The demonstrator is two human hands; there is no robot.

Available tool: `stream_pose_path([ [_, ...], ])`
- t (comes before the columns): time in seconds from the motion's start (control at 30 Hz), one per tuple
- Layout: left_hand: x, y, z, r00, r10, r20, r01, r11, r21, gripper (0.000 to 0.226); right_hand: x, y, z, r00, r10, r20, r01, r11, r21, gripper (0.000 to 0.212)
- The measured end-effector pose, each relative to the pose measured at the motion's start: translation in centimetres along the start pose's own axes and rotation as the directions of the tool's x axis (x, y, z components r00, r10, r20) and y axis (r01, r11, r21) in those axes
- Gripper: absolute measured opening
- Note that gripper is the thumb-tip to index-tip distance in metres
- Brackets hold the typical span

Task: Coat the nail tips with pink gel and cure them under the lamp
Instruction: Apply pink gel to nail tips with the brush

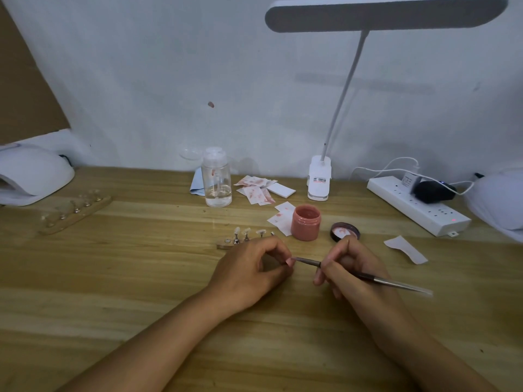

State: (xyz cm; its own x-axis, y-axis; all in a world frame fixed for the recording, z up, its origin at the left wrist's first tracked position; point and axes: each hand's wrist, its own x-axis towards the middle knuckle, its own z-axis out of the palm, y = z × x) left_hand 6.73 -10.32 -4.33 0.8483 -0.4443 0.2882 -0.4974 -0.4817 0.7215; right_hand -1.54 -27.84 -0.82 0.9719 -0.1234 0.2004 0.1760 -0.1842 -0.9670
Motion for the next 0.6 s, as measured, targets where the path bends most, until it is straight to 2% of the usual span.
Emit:
stream_pose_path([
  [0.6,0.05,-0.41,0.08,1.0,0.026,0.0,-0.026,1.0,-0.007,0.01,0.07,0.06,-0.1,0.999,0.026,-0.02,-0.026,0.999,-0.022,0.007],
])
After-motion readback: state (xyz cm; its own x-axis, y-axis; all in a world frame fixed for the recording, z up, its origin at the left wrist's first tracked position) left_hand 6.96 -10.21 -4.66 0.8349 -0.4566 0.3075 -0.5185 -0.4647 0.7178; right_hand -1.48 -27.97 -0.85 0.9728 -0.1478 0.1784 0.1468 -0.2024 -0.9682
